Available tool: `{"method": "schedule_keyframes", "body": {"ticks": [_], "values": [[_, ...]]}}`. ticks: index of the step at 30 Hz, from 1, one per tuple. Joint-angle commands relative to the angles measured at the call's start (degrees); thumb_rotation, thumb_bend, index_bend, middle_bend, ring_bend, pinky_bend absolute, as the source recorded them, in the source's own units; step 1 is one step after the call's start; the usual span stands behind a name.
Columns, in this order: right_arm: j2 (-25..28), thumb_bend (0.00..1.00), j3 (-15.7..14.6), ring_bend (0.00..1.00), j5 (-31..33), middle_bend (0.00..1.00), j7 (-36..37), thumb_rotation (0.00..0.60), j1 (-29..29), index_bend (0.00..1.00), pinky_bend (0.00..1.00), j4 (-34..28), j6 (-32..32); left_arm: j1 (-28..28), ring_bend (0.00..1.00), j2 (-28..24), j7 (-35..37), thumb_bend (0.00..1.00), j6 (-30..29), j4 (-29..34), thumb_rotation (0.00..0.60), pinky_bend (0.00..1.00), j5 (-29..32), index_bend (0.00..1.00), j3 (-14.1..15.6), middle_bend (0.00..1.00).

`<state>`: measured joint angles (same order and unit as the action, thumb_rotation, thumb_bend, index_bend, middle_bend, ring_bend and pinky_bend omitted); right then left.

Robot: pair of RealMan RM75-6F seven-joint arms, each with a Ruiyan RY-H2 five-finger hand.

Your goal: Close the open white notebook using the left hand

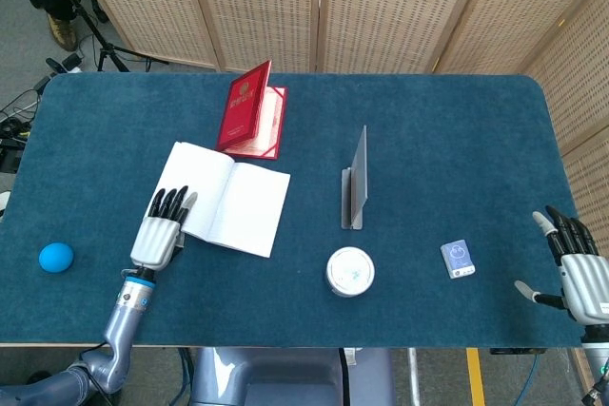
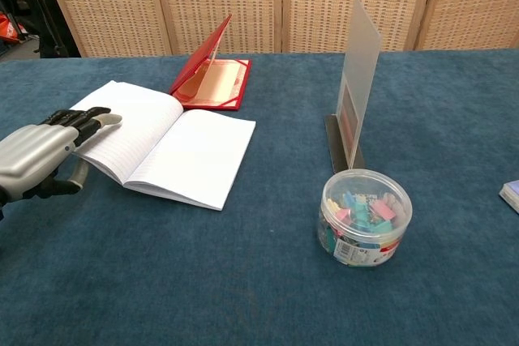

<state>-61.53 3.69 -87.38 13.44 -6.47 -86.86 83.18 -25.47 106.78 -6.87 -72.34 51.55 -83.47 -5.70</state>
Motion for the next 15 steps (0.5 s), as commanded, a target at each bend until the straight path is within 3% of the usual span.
{"method": "schedule_keyframes", "body": {"ticks": [1,9,12,15], "values": [[0.01,0.0,0.0,0.0,0.02,0.0,-0.01,0.6,0.0,0.0,0.0,-0.02,-0.01,-0.26,0.0,-0.06,-0.23,0.78,-0.25,-0.5,0.6,0.0,-0.51,0.0,0.24,0.0],[0.0,0.0,-0.01,0.0,0.07,0.0,-0.11,0.6,-0.03,0.0,0.0,-0.1,-0.1,-3.67,0.0,-0.6,-5.71,0.77,-4.75,-4.42,0.6,0.0,-8.11,0.0,2.9,0.0],[0.07,0.0,0.01,0.0,0.16,0.0,0.02,0.6,-0.07,0.0,0.0,-0.15,-0.2,-7.99,0.0,-2.14,-12.69,0.77,-11.1,-8.32,0.6,0.0,-18.07,0.0,6.4,0.0],[0.24,0.0,0.13,0.0,0.34,0.0,0.35,0.6,-0.15,0.0,0.0,-0.25,-0.36,-9.94,0.0,-3.17,-14.56,0.74,-12.89,-9.59,0.6,0.0,-22.34,0.0,8.56,0.0]]}}
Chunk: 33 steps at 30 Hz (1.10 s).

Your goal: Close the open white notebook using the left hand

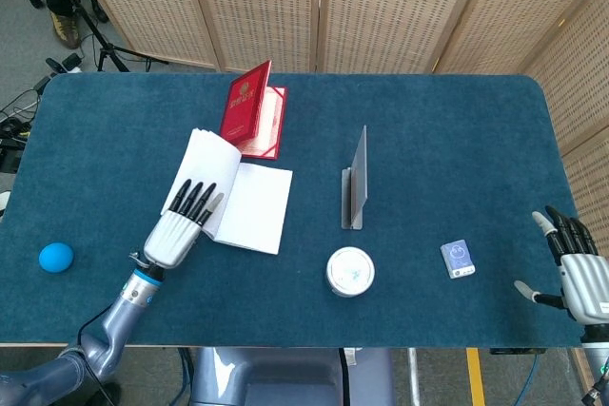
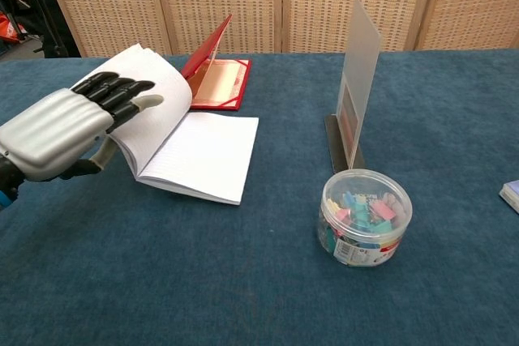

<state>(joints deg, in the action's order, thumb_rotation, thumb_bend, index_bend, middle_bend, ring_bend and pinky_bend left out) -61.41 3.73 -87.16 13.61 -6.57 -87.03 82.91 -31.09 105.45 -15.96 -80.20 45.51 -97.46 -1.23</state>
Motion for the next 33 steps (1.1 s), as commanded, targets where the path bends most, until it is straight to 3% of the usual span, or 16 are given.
{"method": "schedule_keyframes", "body": {"ticks": [1,3,10,12,18,25,33], "values": [[0.15,0.0,0.06,0.0,0.15,0.0,0.25,0.6,-0.05,0.0,0.0,-0.06,-0.16,-4.93,0.0,-2.03,-5.92,0.72,-5.21,-3.86,0.6,0.0,-9.42,0.0,4.67,0.0],[0.23,0.0,-0.02,0.0,-0.01,0.0,0.54,0.6,0.01,0.0,0.0,-0.04,-0.05,-6.37,0.0,-2.02,-8.15,0.65,-5.18,-4.89,0.6,0.0,-11.47,0.0,5.57,0.0],[0.59,0.0,-0.03,0.0,-0.01,0.0,1.76,0.6,-0.04,0.0,0.0,0.18,-0.23,-8.88,0.0,1.75,-14.04,0.12,-6.39,-8.89,0.6,0.0,-13.72,0.0,5.45,0.0],[0.67,0.0,-0.02,0.0,-0.05,0.0,2.13,0.6,-0.06,0.0,0.0,0.3,-0.24,-9.16,0.0,3.27,-13.07,0.04,-7.39,-9.64,0.6,0.0,-13.45,0.0,4.98,0.0],[0.77,0.0,-0.04,0.0,-0.08,0.0,2.76,0.6,-0.18,0.0,0.0,0.57,-0.47,-10.72,0.0,6.65,-10.94,0.0,-9.58,-10.1,0.6,0.0,-12.49,0.0,3.21,0.0],[0.83,0.0,-0.19,0.0,-0.42,0.0,2.91,0.6,-0.16,0.0,0.0,0.55,-0.33,-14.74,0.0,9.19,-9.56,0.0,-7.81,-8.91,0.6,0.0,-11.03,0.0,0.84,0.0],[0.97,0.0,-0.14,0.0,-0.23,0.0,3.81,0.6,-0.33,0.0,0.0,0.96,-0.69,-12.6,0.0,5.87,-9.59,0.0,-8.51,-1.75,0.6,0.0,-7.95,0.0,-0.32,0.0]]}}
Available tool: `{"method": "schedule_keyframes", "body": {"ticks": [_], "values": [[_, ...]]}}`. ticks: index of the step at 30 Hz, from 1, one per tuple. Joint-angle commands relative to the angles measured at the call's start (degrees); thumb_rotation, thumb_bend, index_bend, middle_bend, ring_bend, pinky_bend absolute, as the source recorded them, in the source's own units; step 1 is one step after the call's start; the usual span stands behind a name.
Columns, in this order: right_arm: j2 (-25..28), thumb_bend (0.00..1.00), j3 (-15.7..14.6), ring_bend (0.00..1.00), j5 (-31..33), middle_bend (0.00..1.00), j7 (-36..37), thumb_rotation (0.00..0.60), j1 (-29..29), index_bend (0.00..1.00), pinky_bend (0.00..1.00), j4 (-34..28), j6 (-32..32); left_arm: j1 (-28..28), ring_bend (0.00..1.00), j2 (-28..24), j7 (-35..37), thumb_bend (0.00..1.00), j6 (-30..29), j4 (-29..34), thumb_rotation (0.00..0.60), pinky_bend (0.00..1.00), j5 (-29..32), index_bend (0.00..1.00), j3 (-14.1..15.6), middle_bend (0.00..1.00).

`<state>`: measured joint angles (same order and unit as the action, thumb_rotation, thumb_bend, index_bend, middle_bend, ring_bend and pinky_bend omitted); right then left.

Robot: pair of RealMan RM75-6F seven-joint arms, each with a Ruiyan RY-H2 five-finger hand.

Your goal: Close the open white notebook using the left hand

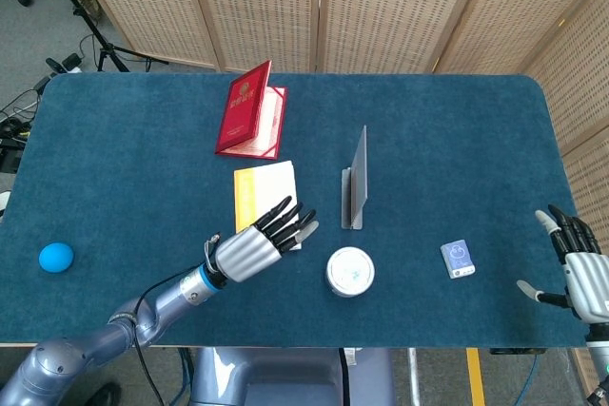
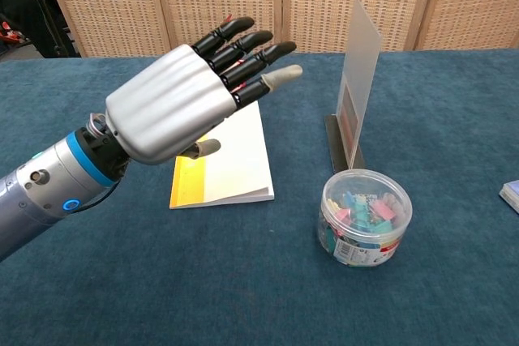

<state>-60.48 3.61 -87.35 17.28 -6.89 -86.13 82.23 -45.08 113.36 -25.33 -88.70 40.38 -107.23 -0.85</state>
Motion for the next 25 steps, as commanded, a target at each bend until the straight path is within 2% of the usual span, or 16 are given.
{"method": "schedule_keyframes", "body": {"ticks": [1,6,8,11,16,19,23,25], "values": [[0.07,0.0,-0.03,0.0,-0.07,0.0,0.24,0.6,-0.01,0.0,0.0,0.07,0.0,1.88,0.0,-2.93,-0.39,0.0,0.13,4.88,0.6,0.0,2.44,0.0,-0.92,0.0],[0.17,0.0,-0.07,0.0,-0.19,0.0,0.49,0.6,0.03,0.0,0.0,0.0,0.14,5.46,0.0,-11.98,-0.31,0.0,-0.22,17.55,0.6,0.0,6.17,0.0,-2.06,0.0],[0.31,0.0,-0.17,0.0,-0.32,0.0,0.79,0.6,0.04,0.0,0.0,-0.21,0.1,8.52,0.0,-17.82,3.86,0.0,-1.86,24.49,0.6,0.0,8.75,0.0,-2.4,0.0],[0.35,0.0,-0.18,0.0,-0.42,0.0,0.86,0.6,0.24,0.0,0.0,-0.32,0.55,13.35,0.0,-24.84,9.07,0.0,-2.69,32.39,0.6,0.0,13.66,0.0,-2.22,0.0],[0.18,0.0,-0.16,0.0,-0.29,0.0,0.41,0.6,0.27,0.0,0.0,-0.41,0.57,21.39,0.0,-34.61,8.62,0.0,-0.21,44.35,0.6,0.0,25.85,0.0,-1.7,0.0],[0.09,0.0,-0.23,0.0,-0.41,0.0,0.03,0.6,0.33,0.0,0.0,-0.51,0.7,23.84,0.0,-37.57,12.3,0.0,0.66,46.91,0.6,0.0,29.34,0.0,-1.78,0.0],[-0.09,0.0,-0.24,0.0,-0.41,0.0,-0.58,0.6,0.53,0.0,0.0,-0.71,1.09,27.31,0.0,-40.51,19.49,0.0,3.24,45.92,0.6,0.0,33.26,0.0,-1.22,0.0],[-0.13,0.0,-0.21,0.0,-0.34,0.0,-0.69,0.6,0.57,0.0,0.0,-0.7,1.15,28.02,0.0,-41.1,20.43,0.0,3.97,45.81,0.6,0.0,33.69,0.0,-0.96,0.0]]}}
